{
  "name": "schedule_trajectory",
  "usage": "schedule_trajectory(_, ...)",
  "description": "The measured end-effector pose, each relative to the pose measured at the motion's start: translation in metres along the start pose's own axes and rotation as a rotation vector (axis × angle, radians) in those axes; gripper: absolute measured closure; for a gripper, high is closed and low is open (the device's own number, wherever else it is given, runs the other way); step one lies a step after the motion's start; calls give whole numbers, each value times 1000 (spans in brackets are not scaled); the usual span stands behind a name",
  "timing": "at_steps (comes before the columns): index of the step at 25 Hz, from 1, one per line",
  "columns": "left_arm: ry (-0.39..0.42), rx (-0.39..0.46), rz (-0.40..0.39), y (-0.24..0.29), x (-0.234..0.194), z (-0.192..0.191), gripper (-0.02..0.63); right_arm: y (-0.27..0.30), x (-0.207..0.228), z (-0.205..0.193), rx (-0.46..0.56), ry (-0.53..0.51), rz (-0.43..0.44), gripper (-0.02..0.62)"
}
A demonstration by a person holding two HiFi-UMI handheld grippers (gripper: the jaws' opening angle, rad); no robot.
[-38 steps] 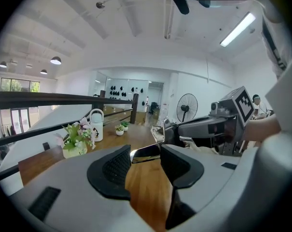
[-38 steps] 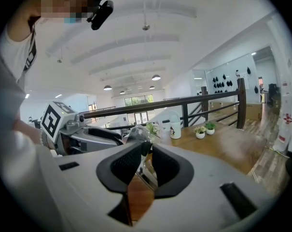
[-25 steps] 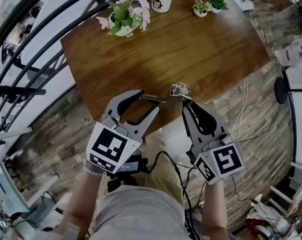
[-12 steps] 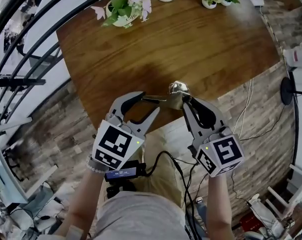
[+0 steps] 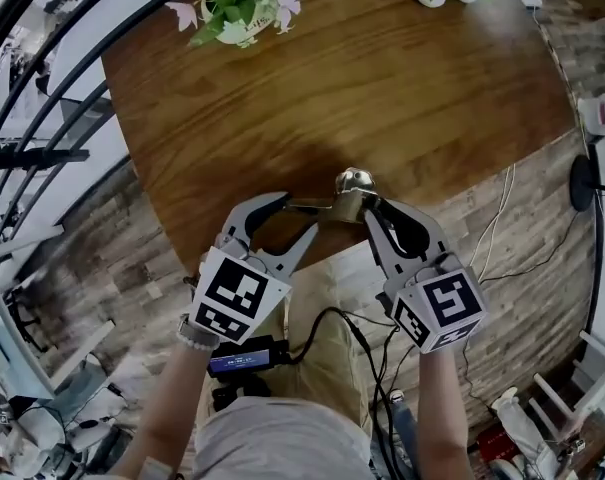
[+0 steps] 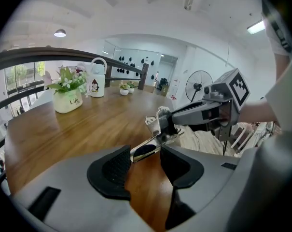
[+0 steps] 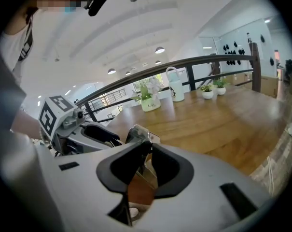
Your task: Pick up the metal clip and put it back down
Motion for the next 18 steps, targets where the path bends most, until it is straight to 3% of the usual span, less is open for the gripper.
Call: schedule_trajectory(18, 16, -155, -38, 34, 12, -38, 407, 22, 26, -25, -113, -54, 49, 522)
Point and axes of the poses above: the fingertips, and each gripper's own axes: y forward along the fingers, x to its right, z out of its top, the point moved 3 cm from there along -y, backward along the fingers, and after that the axes turned 2 degrees about -y, right-handed, at the moved point
